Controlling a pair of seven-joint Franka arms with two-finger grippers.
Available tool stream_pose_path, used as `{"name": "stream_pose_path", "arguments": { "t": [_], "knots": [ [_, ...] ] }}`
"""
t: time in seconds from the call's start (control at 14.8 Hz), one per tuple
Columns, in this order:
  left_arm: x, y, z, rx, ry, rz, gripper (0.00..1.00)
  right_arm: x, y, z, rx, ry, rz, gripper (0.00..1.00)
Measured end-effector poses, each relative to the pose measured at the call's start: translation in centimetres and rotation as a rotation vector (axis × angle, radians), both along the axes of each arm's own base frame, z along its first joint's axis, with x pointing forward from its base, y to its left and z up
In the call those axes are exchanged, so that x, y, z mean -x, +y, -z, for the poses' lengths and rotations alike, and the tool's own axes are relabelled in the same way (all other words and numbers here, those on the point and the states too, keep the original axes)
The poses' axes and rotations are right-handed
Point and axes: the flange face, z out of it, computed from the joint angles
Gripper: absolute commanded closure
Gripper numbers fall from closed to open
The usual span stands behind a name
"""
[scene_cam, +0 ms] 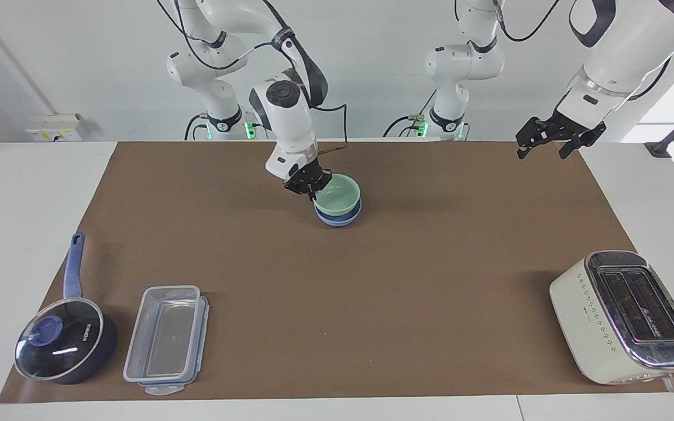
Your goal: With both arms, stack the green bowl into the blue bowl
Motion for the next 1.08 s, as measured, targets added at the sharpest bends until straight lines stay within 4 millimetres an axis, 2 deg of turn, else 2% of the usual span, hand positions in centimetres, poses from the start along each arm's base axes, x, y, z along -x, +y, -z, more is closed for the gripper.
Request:
{"name": "stream_pose_path", "arguments": {
  "t": [0.81, 0.88, 0.95, 1.02, 1.08],
  "knots": [
    [-0.02, -0.58, 0.1, 0.0, -0.004, 0.01, 0.0, 0.12, 0.63, -0.37, -0.007, -0.011, -0.011, 1.0],
    [-0.02, -0.58, 0.11, 0.0, -0.003, 0.01, 0.0, 0.12, 0.64, -0.38, -0.007, -0.011, -0.011, 0.9],
    [-0.02, -0.57, 0.12, 0.0, -0.003, 0.009, 0.0, 0.11, 0.64, -0.39, -0.007, -0.011, -0.011, 0.33],
    [0.0, -0.56, 0.12, 0.0, -0.002, 0.009, 0.0, 0.11, 0.64, -0.4, -0.007, -0.012, -0.012, 0.04],
    [0.05, -0.54, 0.11, 0.0, 0.0, 0.009, 0.0, 0.11, 0.65, -0.41, -0.007, -0.012, -0.012, 0.03]
  ]
}}
